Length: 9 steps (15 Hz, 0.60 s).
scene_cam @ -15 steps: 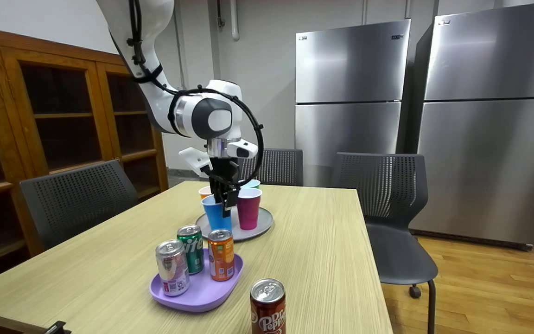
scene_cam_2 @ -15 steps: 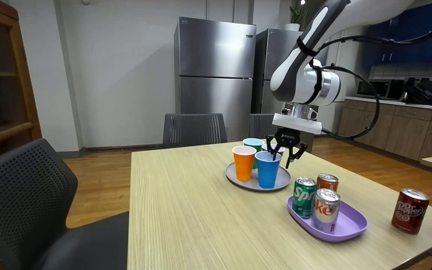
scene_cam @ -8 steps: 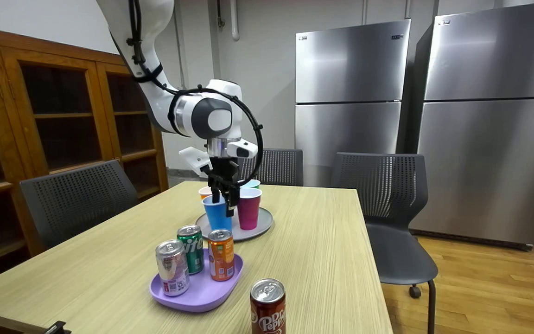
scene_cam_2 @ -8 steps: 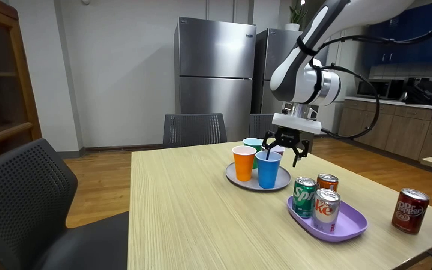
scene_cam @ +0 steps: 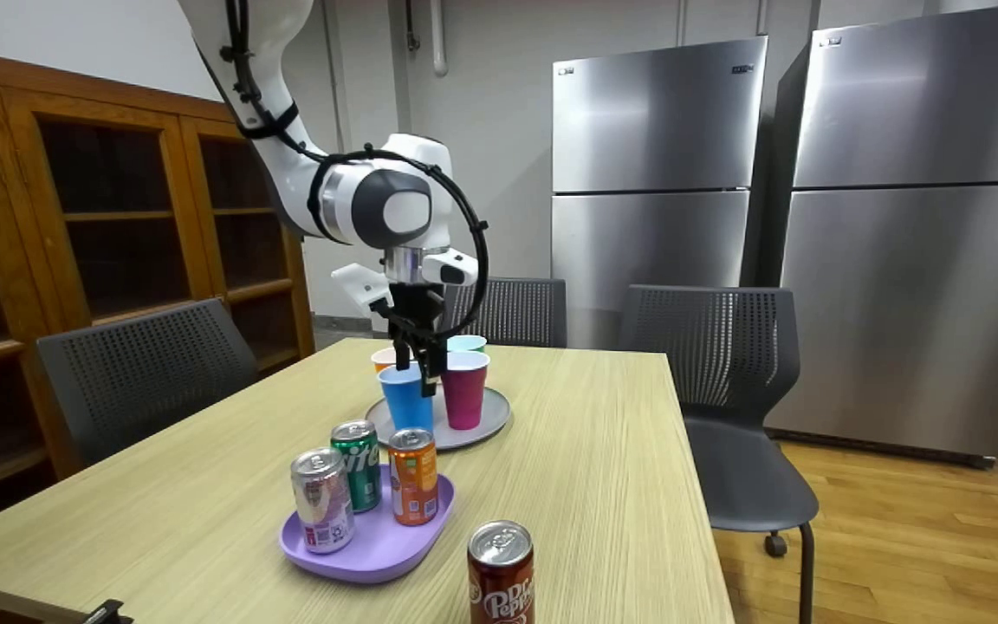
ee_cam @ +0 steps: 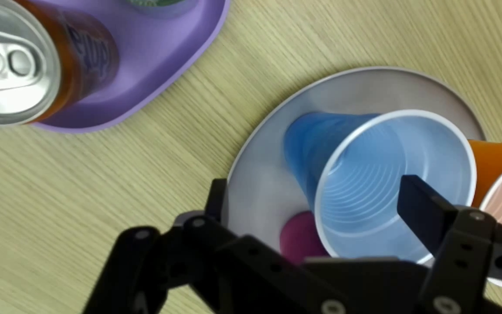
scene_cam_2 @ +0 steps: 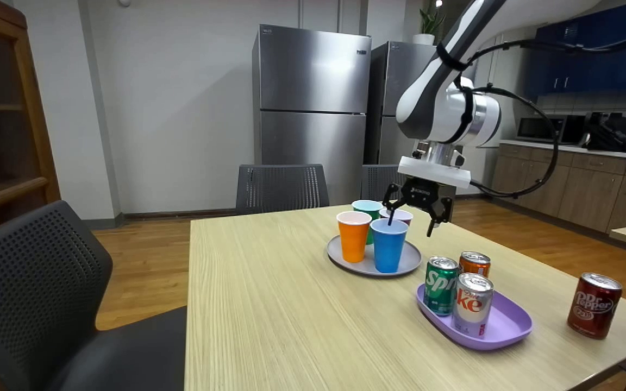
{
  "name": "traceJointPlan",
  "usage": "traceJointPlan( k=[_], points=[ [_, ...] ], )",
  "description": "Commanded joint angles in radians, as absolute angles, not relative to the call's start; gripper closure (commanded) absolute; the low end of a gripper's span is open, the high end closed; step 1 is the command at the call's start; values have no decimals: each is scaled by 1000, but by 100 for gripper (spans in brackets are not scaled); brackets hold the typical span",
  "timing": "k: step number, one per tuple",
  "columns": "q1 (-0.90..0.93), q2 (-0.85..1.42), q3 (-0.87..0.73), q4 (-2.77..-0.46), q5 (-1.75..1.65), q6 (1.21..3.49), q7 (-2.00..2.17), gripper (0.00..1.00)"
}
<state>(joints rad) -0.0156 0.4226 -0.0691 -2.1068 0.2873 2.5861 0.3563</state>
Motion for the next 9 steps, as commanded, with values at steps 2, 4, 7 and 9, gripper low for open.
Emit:
traceJointPlan(
  k=[2, 4, 7, 9],
  points=[
    [-27, 267, -73, -2268, 303, 2628, 352, 0],
    [-29, 203, -81, -2335, 300, 2647, 349, 0],
    [-32, 106, -96, -2434, 287, 2666, 350, 0],
    [-36, 42, -109, -2498, 270, 2675, 354, 0]
  ],
)
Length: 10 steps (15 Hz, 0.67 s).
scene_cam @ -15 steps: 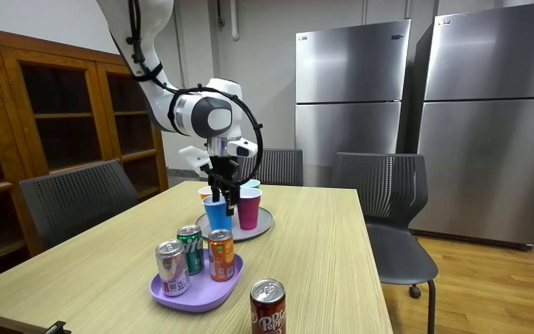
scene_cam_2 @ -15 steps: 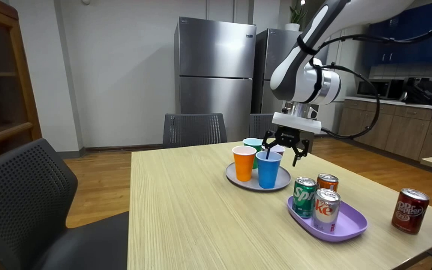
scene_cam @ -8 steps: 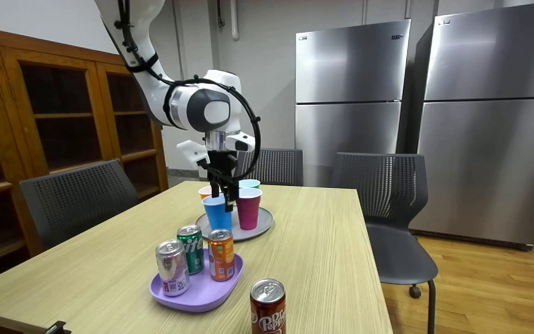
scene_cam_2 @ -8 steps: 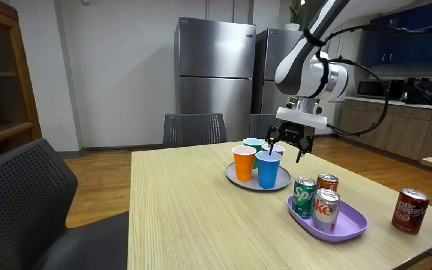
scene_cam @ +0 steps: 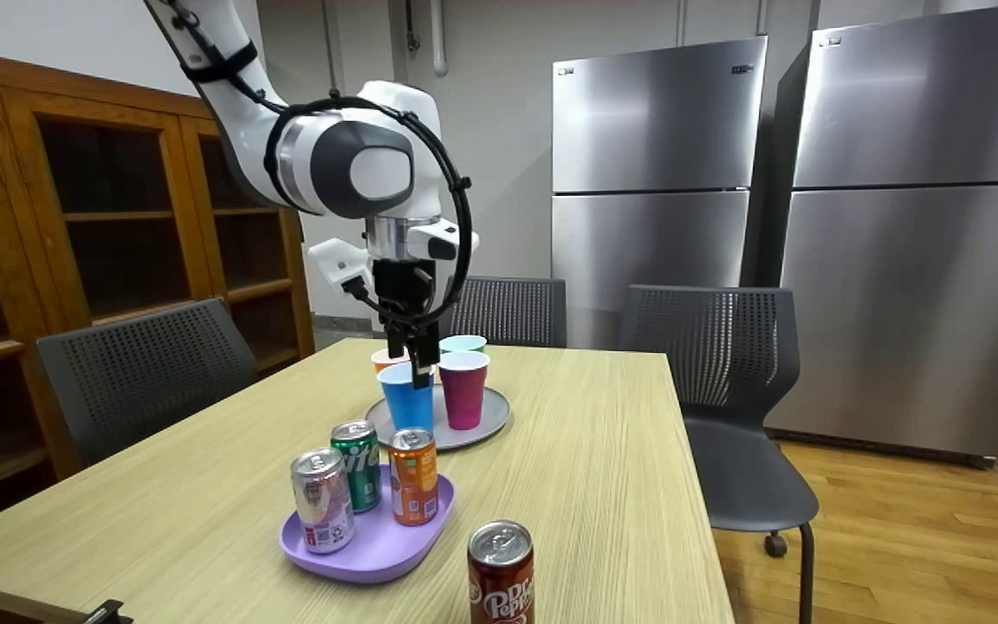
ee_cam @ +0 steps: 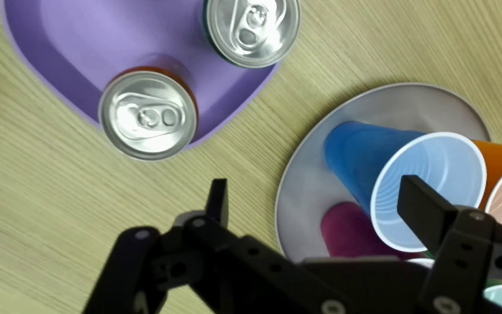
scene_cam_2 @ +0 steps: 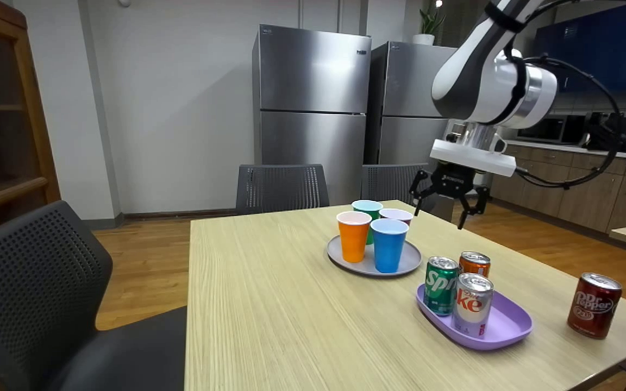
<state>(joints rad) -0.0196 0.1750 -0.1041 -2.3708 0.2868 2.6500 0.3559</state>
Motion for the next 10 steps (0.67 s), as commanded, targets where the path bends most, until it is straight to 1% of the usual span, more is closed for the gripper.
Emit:
traceJointPlan(
  k=[1, 10],
  points=[
    [-41, 9, -116, -2529, 260, 2677, 357, 0],
    [-163, -195, -159, -2723, 98, 2665, 384, 0]
  ],
)
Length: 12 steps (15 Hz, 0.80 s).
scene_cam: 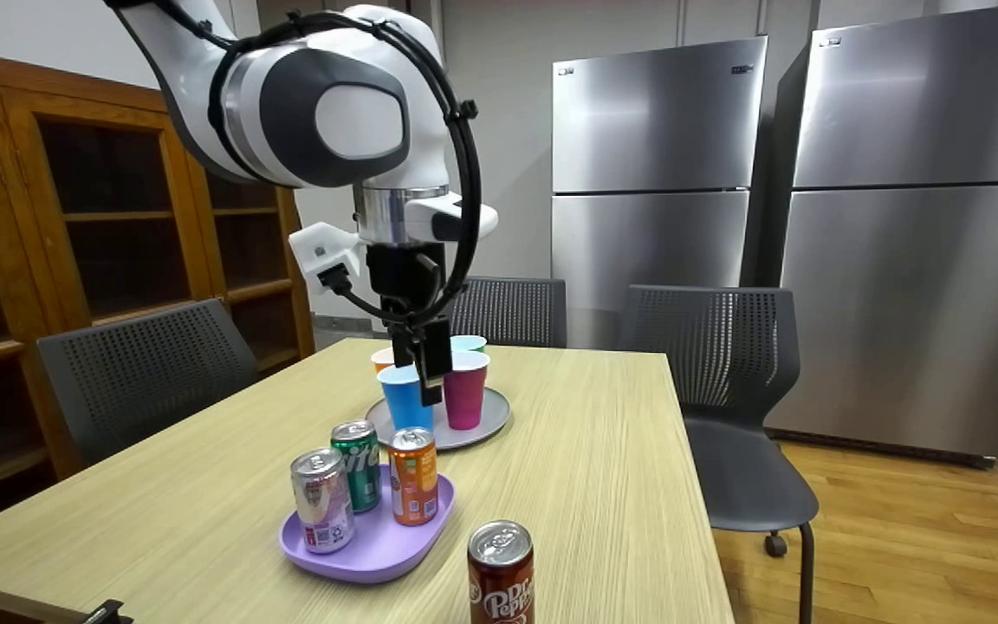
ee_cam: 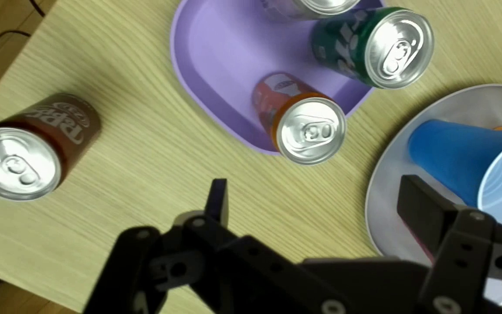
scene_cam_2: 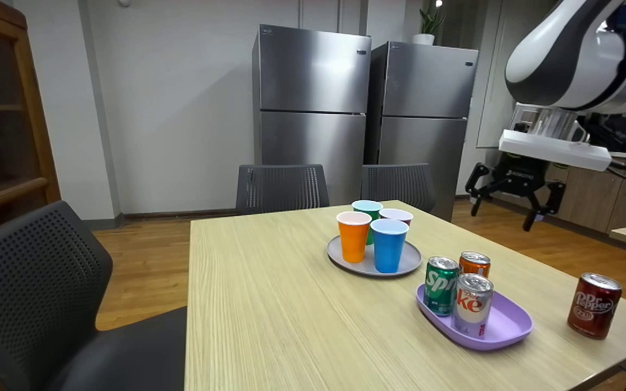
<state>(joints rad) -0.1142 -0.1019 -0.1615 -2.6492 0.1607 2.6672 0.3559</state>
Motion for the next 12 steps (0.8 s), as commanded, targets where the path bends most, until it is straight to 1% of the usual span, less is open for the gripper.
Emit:
traceJointPlan(
  k=[1, 8, 9, 12],
  points=[
    [-183, -210, -159, -2737, 74, 2662, 390, 0],
    [-325, -289, -165, -2815, -64, 2641, 413, 0],
    [-338, -263, -167, -2774, -68, 2621, 410, 0],
    [-372, -260, -176, -2772, -84, 2615, 405, 0]
  ],
)
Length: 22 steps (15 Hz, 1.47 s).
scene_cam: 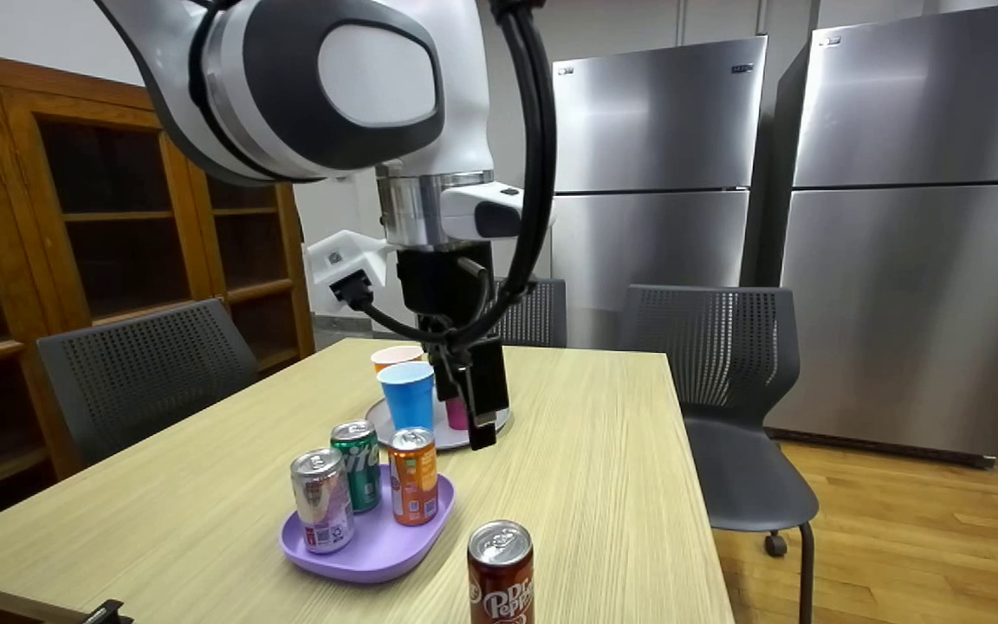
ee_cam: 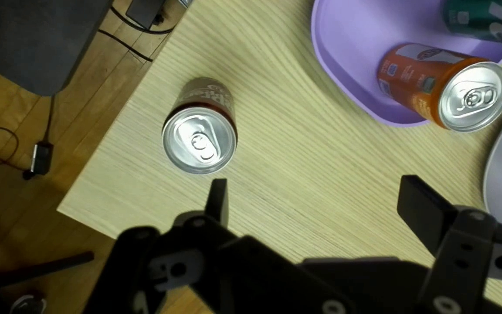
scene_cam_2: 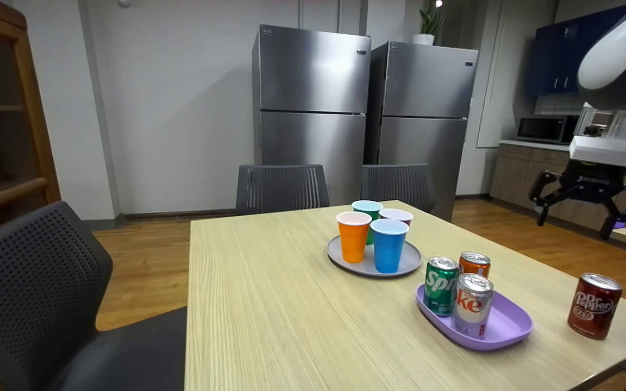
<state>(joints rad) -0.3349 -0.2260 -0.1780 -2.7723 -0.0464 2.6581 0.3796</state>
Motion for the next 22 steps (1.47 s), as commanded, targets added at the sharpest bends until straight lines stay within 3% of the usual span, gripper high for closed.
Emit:
traceJointPlan(
  k=[1, 22],
  points=[
    [-380, -256, -180, -2771, -86, 2614, 404, 0],
    [-380, -35, -281, -2775, -95, 2657, 425, 0]
  ],
)
